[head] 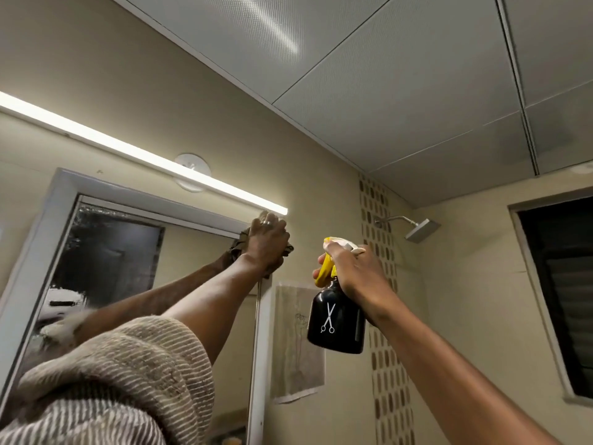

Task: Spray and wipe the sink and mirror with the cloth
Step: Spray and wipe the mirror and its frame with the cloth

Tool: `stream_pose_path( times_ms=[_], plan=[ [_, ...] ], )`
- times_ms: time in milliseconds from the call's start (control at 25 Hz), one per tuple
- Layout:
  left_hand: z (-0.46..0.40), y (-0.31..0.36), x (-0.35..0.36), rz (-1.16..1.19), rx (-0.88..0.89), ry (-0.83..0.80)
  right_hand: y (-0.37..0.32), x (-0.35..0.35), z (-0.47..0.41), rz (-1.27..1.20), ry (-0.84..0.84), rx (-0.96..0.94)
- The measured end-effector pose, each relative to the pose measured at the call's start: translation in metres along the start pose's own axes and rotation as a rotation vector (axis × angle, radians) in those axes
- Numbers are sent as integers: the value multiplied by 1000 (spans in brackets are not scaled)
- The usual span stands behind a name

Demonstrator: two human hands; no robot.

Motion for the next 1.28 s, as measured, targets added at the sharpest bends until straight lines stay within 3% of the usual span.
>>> stream_pose_path(
  times_ms=[160,240,360,440,600,760,880,960,1040,1160,1280],
  plan=[
    [34,27,20,-57,208,-39,20,11,4,-65,-56,26],
    [57,39,29,8,227,-61,23,20,11,-59,-79,20],
    [100,52,33,326,107,-74,23,31,21,-58,-98,35],
    [131,58,34,518,-24,-179,25,36,29,-26,-91,43],
    [200,87,33,551,-115,-312,34,28,47,-11,-93,81],
    [280,128,40,414,92,-495,50,9,63,5,-82,134],
    [318,146,32,427,278,-633,72,1,86,63,-167,175],
    [326,154,19,484,263,-725,91,-1,103,129,-224,172],
    [313,153,9,606,92,-637,107,-5,112,132,-158,151],
    [257,124,4,669,-30,-319,120,-11,107,30,-7,197],
    [222,101,10,546,8,-230,129,-10,109,65,-81,172]
  ],
)
Point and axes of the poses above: each hand's wrist, its own z-axis away from the middle knuckle, its own x-axis out of the palm, y = z × x, the point moved 1 cm from there along -z, towards the middle knuckle, and after that the axes turned 12 degrees about y, right-handed, at the moved point
